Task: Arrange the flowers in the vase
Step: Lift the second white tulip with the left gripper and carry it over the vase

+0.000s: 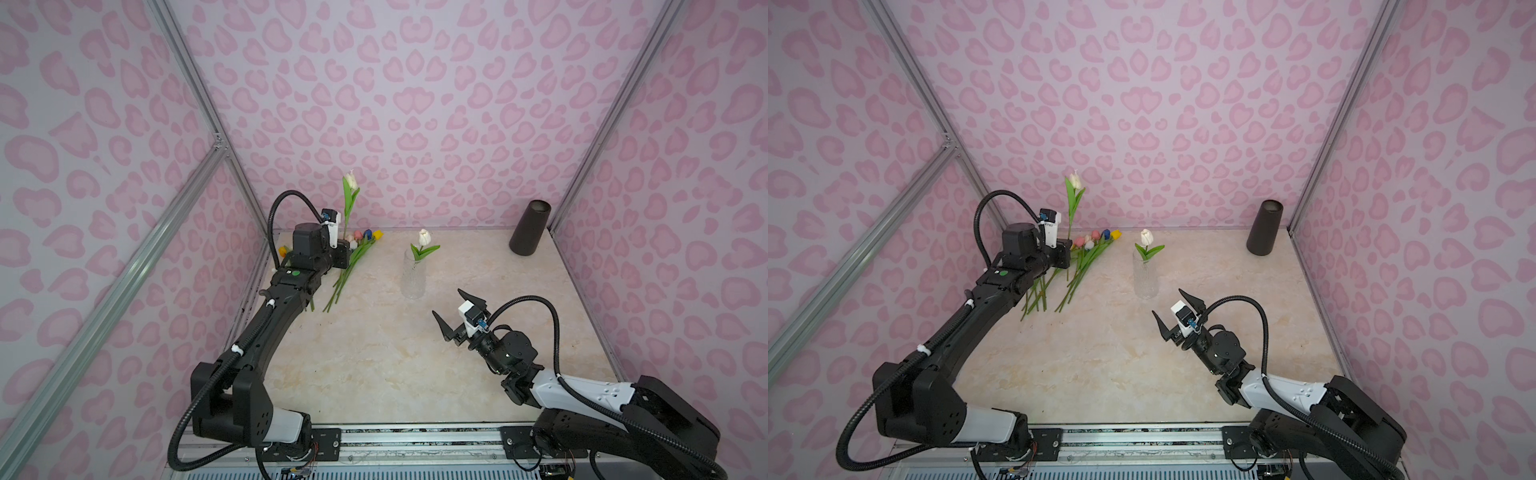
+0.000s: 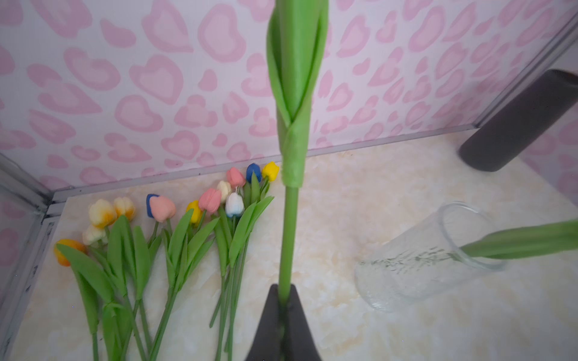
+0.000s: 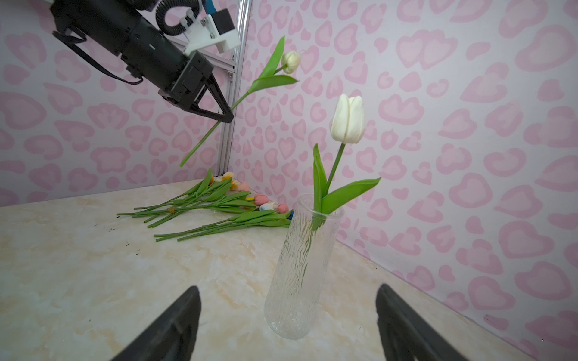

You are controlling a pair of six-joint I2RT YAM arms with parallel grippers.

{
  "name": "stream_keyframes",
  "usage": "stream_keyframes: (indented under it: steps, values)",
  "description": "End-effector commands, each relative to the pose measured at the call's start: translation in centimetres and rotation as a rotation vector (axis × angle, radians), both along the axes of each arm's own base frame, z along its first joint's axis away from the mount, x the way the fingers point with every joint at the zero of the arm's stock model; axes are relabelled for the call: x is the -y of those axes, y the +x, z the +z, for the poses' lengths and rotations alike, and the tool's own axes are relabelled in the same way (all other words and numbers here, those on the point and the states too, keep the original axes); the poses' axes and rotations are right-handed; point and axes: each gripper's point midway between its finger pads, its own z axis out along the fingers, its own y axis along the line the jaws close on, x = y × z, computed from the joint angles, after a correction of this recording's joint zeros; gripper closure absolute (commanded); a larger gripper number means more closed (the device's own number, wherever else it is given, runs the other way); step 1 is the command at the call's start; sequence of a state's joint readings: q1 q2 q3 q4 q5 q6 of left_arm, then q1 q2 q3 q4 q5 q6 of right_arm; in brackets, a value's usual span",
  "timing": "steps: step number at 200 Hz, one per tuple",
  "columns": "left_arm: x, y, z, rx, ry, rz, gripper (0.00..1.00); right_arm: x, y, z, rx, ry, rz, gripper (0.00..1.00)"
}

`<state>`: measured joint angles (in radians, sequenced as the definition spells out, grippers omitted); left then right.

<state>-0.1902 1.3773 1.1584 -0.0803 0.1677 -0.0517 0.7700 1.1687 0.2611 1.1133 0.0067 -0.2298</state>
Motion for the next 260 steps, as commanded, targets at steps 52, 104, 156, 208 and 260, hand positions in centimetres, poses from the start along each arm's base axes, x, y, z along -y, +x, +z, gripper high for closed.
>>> stream_keyframes:
  steps: [52, 104, 156, 208, 260]
  values:
    - [6.5, -5.2, 6.0, 0.357, -0.208, -0.251, 0.97, 0.1, -0.1, 0.9, 0.021, 0.046, 0.001, 0.13]
    - [11.4, -6.5, 8.4, 0.477, -0.328, -0.376, 0.97, 0.7, 0.1, 1.8, 0.062, 0.078, -0.031, 0.14]
    - [14.6, -3.0, 9.9, 0.535, -0.356, -0.425, 0.97, 1.8, -0.5, 0.9, 0.049, 0.079, -0.050, 0.14]
    - [15.9, 0.2, 8.8, 0.574, -0.322, -0.416, 0.97, 1.6, -0.4, 0.6, 0.053, 0.055, -0.052, 0.14]
    - [17.4, 2.8, 6.6, 0.550, -0.339, -0.430, 0.97, 1.2, -0.2, 0.1, 0.050, 0.055, -0.041, 0.14]
